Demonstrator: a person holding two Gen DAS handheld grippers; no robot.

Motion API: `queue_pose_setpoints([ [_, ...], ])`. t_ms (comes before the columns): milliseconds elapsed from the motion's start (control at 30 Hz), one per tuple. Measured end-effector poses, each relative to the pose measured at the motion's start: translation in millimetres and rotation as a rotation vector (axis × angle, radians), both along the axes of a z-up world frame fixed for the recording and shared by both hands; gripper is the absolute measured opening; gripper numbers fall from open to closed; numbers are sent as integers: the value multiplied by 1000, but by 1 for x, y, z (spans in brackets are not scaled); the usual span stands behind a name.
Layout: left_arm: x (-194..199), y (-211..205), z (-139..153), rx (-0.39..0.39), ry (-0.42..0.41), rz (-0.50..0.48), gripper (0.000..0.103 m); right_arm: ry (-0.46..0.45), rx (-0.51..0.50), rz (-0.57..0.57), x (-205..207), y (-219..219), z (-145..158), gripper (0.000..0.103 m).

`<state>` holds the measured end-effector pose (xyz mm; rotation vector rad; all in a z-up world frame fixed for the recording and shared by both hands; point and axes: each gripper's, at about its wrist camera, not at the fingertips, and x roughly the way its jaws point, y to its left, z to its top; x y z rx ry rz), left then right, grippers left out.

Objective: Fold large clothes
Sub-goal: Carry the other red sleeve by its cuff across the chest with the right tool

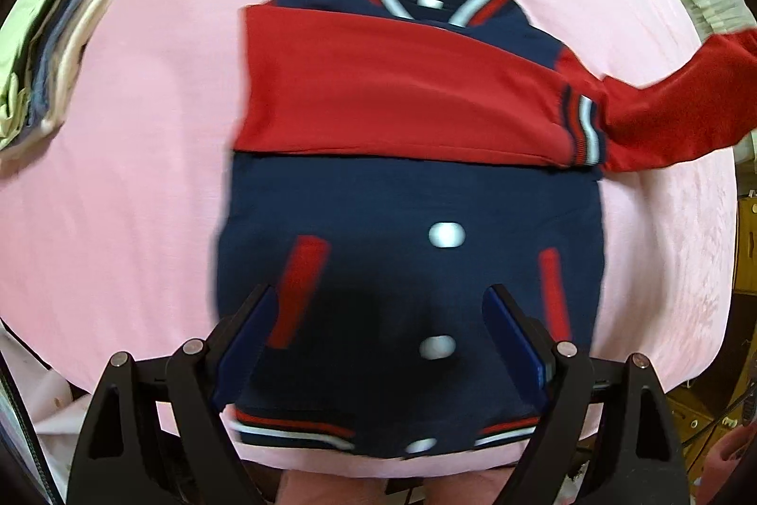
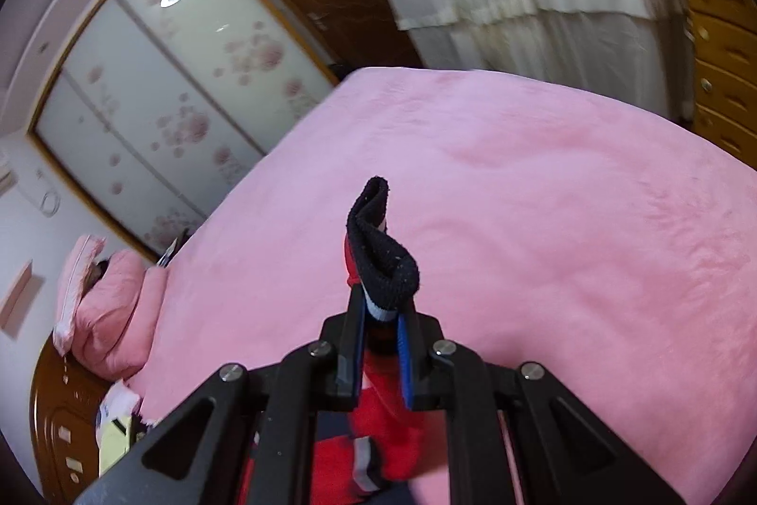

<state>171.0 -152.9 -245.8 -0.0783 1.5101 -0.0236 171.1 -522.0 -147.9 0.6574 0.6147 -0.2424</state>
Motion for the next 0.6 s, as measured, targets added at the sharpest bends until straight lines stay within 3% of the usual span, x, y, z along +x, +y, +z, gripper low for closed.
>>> queue_pose_setpoints([
  [167, 12, 81, -1, 8, -16, 15, 87, 71, -130, 139, 21, 106, -7, 11],
  [333, 3, 141, 5, 13, -38, 52, 87, 237, -227, 302, 42, 197, -60, 14],
  [467, 11, 160, -4, -6, -42, 71, 87, 363, -98, 500, 45, 238, -111, 22],
  [567, 18, 163, -8, -61, -54, 73, 87, 392, -108, 507, 32, 245, -118, 32],
  [600, 21, 162, -10, -93, -58, 67, 87, 391, -111, 495, 26, 242, -118, 41],
])
